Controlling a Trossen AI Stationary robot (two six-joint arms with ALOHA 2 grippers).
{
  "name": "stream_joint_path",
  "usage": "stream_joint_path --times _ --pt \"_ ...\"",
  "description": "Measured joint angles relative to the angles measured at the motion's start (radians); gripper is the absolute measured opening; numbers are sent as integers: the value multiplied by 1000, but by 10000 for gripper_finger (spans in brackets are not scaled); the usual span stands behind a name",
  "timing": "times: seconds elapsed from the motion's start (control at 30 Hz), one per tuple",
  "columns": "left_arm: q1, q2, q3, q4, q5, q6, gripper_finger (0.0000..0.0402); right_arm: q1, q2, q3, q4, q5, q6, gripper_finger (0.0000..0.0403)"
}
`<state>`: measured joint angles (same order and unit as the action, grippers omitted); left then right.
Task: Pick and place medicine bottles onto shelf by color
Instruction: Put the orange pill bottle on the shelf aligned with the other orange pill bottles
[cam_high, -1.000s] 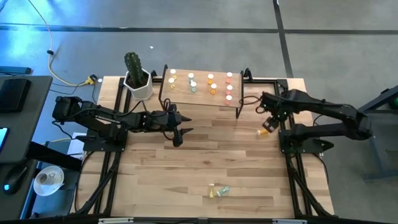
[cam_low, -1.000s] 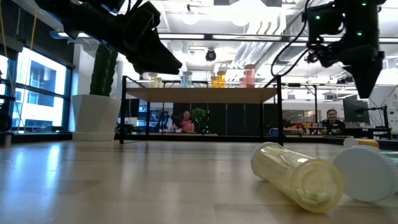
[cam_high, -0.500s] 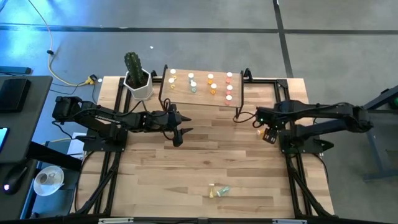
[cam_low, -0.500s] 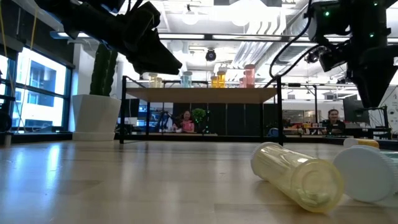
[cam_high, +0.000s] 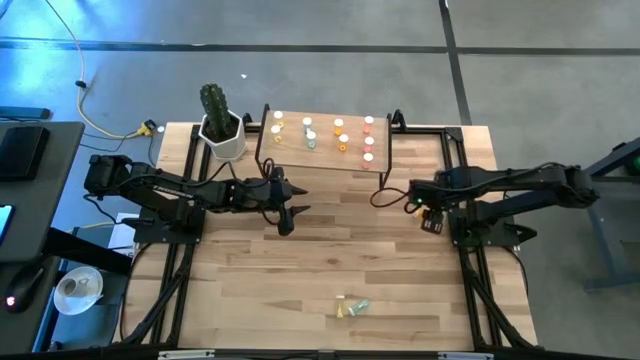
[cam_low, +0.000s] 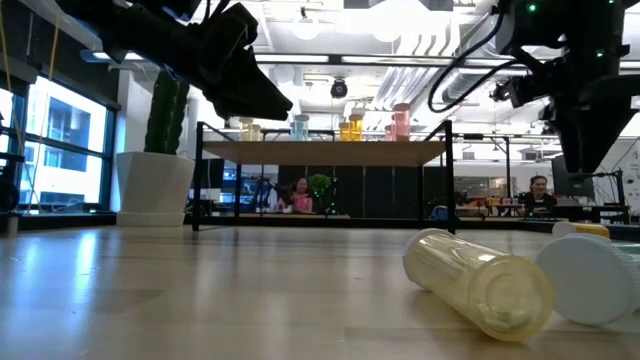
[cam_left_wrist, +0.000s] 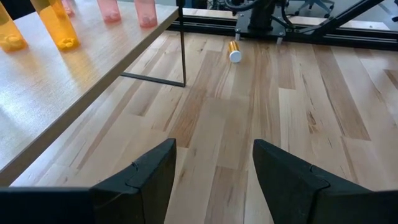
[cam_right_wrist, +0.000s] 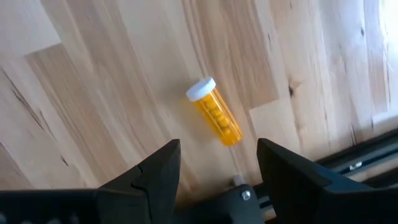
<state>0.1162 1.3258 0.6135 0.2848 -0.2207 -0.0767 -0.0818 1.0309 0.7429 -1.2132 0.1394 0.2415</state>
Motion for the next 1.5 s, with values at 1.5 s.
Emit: stream_joint_path --times 1.5 --pt "0 0 0 -5 0 -2 204 0 534 4 118 73 -10 204"
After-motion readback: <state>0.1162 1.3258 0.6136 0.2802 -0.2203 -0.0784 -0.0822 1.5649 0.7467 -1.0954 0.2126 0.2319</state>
